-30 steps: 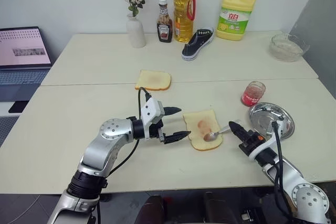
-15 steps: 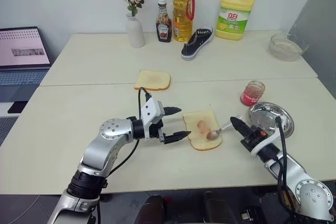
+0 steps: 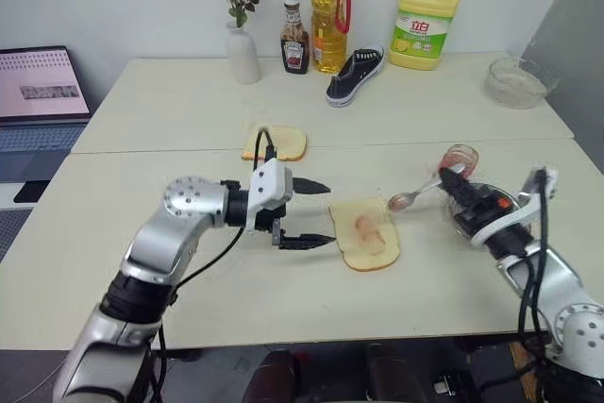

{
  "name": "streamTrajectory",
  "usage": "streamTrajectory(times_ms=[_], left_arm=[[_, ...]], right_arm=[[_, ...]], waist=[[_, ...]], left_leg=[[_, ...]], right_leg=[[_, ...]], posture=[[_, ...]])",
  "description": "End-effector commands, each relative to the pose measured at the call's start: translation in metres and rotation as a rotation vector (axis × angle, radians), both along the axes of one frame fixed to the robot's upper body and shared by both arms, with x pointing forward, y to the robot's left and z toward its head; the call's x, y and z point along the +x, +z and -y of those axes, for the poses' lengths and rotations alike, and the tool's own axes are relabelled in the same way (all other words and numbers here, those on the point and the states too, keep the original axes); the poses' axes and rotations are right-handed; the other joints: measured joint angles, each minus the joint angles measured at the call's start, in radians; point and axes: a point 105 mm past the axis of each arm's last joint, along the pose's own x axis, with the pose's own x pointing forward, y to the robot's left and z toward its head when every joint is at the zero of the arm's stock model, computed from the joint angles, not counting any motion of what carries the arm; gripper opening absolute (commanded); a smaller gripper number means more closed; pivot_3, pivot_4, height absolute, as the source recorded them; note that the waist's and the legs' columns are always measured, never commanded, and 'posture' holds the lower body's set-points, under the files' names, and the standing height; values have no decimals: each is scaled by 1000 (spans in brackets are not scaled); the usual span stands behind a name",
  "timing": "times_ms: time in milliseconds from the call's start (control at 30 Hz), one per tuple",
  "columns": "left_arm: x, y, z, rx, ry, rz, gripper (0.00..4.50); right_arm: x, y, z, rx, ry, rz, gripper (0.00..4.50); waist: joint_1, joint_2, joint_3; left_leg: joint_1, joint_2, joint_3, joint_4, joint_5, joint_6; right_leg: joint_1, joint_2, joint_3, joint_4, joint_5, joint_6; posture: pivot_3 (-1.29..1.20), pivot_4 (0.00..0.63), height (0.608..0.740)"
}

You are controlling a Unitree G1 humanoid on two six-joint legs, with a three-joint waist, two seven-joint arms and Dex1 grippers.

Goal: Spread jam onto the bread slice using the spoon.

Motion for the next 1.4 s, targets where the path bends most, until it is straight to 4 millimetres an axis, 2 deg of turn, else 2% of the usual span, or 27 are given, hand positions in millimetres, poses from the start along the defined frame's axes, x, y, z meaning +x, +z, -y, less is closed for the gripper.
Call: streamTrajectory(times_ms=[33,133,267,433,567,700,867,1000,1100,1400], left_arm=[[0,9,19,-31,-77,52,4500],[4,10,39,-70,-99,67,4500],[10,8,72,-105,-132,102,4500],[17,9,99,-121,-143,116,4500],[22,6,108,-128,-131,117,4500],[24,3,109,-144,-101,107,4500],[24,0,102,-149,-64,98,4500],[25,0,98,-155,-41,94,4500],[25,1,96,-159,-28,90,4500],[27,2,91,-166,-4,88,4500]], right_arm=[[-14,20,26,-26,-145,60,27],[-21,18,51,-57,-270,43,27],[-31,1,90,-122,-443,-18,27],[-29,-15,115,-142,-530,-52,27],[-17,-27,124,-140,-538,-65,27],[4,-50,137,-124,-551,-112,27],[13,-73,156,-81,-602,-169,27],[16,-80,165,-33,-628,-178,27],[18,-81,165,-7,-624,-179,696],[16,-78,165,4,-616,-173,3820]], waist=[[2,-1,0],[1,-2,1],[0,-3,2],[-6,-3,2],[-7,-2,1],[-5,-3,2],[-3,-2,1],[-3,-2,1],[-3,-2,1],[-3,-1,1]], left_leg=[[0,0,0,0,0,0],[-1,0,0,1,0,0],[-1,0,2,1,0,0],[1,0,4,1,0,0],[2,0,5,1,0,0],[2,0,5,1,0,0],[2,0,5,1,0,0],[2,0,5,2,0,0],[3,0,5,2,0,0],[3,0,5,2,0,0]], right_leg=[[0,0,0,0,0,0],[0,0,1,-1,0,0],[0,0,0,0,0,0],[0,0,2,1,-1,1],[1,1,2,2,-1,2],[1,1,2,2,0,2],[1,1,2,2,1,0],[2,1,2,2,1,0],[3,1,1,2,1,0],[3,1,2,2,1,0]], posture=[[0,150,740],[0,150,740],[0,150,740],[0,150,740],[0,150,740],[0,150,740],[0,150,740],[0,150,740],[0,150,740],[0,150,740]])
